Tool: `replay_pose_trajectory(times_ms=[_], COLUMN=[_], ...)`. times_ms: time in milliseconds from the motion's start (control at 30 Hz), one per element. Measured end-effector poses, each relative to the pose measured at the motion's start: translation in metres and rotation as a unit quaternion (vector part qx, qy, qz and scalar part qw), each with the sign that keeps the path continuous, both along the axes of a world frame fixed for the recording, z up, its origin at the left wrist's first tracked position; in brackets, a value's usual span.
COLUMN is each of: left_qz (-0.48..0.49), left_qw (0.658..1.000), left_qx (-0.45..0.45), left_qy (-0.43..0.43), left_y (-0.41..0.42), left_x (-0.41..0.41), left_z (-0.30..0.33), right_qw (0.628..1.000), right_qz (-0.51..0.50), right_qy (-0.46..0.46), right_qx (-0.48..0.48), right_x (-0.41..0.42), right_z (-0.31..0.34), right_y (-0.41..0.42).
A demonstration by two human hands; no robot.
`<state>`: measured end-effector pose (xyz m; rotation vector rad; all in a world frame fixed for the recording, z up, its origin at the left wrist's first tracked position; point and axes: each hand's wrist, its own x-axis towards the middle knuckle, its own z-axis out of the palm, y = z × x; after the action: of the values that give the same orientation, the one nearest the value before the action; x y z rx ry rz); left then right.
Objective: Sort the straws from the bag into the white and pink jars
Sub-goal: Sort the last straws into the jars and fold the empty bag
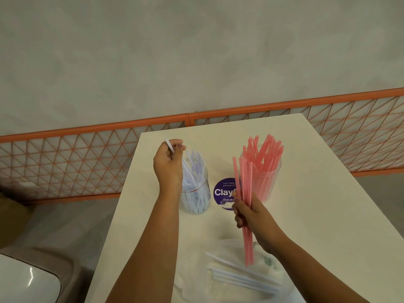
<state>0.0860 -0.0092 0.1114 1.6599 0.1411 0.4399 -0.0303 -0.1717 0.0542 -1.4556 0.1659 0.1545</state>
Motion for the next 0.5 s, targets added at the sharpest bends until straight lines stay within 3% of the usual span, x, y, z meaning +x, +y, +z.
replay_pose_trajectory(times_ms=[67,200,333,500], left_qz=[0.008,0.041,0.053,0.009], left_qw=[0.999,0.979,0.960,0.970], left_qx=[0.034,0.194,0.274,0.237], left_qy=[-0.009,-0.057,-0.021,0.047], left_y=[0.000,-0.002,-0.002,-0.003], left_x=[-0.004,-0.013,-0.013,-0.016], left_z=[0.002,-0.001,-0.018,-0.027], right_qw=[1.000,0.999,0.999,0.997], right_qz=[-0.009,-0.022,-0.023,-0.057], right_qy=[0.007,-0.001,-0.011,-0.027], right_qx=[0.019,0.034,0.034,0.048], right_x=[0.000,0.004,0.005,0.008], right_z=[0.000,0.000,0.002,0.010], right_y=[0.000,0.000,-0.004,-0.018])
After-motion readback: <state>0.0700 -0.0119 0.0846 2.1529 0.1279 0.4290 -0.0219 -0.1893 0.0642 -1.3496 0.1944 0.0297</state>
